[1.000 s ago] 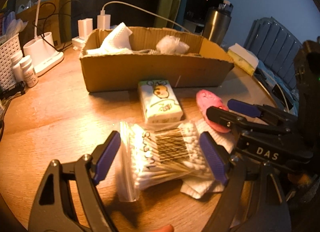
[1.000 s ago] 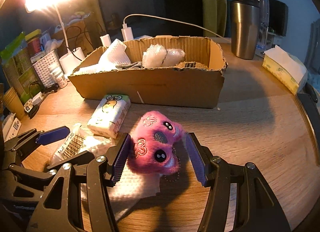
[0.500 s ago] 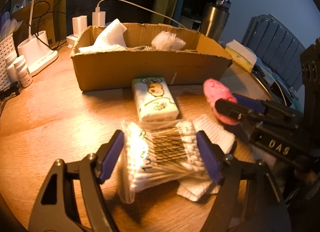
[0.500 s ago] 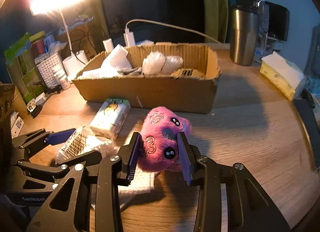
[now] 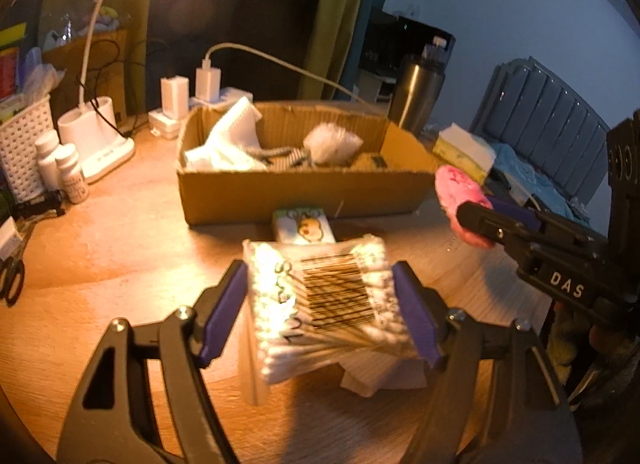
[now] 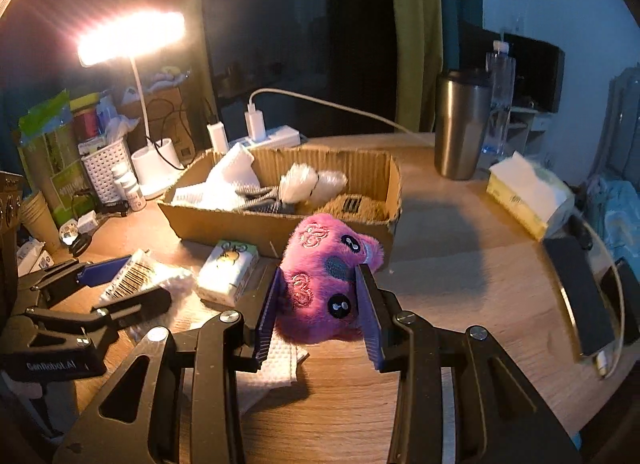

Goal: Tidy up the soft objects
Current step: 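Carry the pink plush and the swab bag over the box with both grippers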

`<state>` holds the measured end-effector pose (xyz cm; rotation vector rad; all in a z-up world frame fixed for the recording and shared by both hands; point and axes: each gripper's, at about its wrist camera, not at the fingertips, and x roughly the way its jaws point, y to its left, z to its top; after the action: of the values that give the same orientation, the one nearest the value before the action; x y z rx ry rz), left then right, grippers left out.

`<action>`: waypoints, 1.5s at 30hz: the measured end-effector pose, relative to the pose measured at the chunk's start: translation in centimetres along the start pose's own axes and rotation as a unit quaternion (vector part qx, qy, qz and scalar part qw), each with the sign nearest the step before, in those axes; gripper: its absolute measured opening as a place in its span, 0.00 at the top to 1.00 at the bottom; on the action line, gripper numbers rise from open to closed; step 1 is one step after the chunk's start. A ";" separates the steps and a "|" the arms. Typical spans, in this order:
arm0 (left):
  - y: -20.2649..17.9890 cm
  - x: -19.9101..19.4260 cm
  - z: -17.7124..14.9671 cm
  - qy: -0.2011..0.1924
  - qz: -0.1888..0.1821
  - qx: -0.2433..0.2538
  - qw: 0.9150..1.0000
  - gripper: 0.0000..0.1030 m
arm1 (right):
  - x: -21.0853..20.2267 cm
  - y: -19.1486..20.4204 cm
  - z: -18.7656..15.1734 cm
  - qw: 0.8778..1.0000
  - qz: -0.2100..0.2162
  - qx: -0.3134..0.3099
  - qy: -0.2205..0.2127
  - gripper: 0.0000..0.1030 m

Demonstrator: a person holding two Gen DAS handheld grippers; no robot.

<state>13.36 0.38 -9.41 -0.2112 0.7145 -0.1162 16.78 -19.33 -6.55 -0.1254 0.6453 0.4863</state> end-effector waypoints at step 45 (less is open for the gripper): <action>-0.9 -6.1 10.6 -0.191 0.037 0.055 0.979 0.28 | -4.2 0.4 8.5 0.992 0.004 -0.042 -0.117 0.61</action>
<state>15.70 2.21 2.49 -0.0967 0.3313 -0.0420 18.36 -18.42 2.81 -0.1439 0.3965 0.5266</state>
